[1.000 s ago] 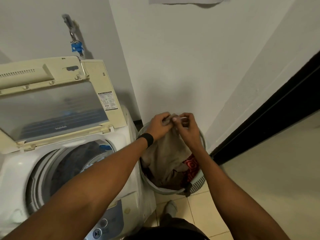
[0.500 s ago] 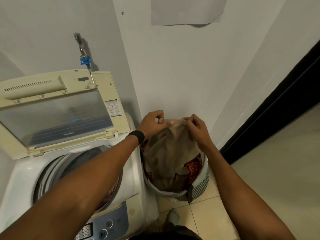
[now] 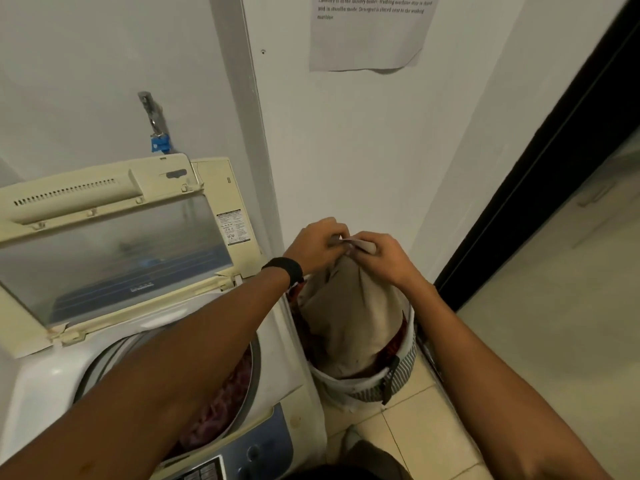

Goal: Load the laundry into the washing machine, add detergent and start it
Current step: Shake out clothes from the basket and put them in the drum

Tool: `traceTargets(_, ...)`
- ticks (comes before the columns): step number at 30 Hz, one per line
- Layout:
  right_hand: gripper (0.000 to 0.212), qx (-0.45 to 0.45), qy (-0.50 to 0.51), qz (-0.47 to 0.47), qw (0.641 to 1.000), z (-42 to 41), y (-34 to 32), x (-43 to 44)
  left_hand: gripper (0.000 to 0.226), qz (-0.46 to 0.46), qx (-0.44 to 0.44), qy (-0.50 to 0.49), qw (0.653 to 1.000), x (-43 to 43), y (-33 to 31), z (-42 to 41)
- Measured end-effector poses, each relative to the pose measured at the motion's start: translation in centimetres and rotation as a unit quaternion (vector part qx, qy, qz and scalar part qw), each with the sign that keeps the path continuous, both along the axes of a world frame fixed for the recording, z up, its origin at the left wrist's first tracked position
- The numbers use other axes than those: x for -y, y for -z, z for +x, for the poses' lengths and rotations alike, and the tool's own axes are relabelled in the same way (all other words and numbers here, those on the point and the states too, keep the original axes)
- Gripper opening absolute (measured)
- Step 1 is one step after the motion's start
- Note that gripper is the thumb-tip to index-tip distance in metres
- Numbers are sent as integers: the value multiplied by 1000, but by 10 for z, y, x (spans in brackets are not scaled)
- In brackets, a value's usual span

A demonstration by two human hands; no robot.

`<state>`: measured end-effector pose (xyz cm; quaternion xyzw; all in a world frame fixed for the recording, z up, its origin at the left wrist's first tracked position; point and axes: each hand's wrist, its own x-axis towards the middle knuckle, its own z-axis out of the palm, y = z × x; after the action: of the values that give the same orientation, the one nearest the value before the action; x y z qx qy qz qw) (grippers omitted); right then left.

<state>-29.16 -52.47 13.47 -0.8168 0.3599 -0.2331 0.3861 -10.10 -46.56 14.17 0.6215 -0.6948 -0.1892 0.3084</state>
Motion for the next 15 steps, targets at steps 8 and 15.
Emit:
traceTargets(8,16,19,175,-58,983,-26,-14,-17,48,12,89,-2,996,-7,8,29)
traceTargets(15,42,-18,124,-49,991,-20,-14,-22,36,-65,-20,14,998,-4,-9,26)
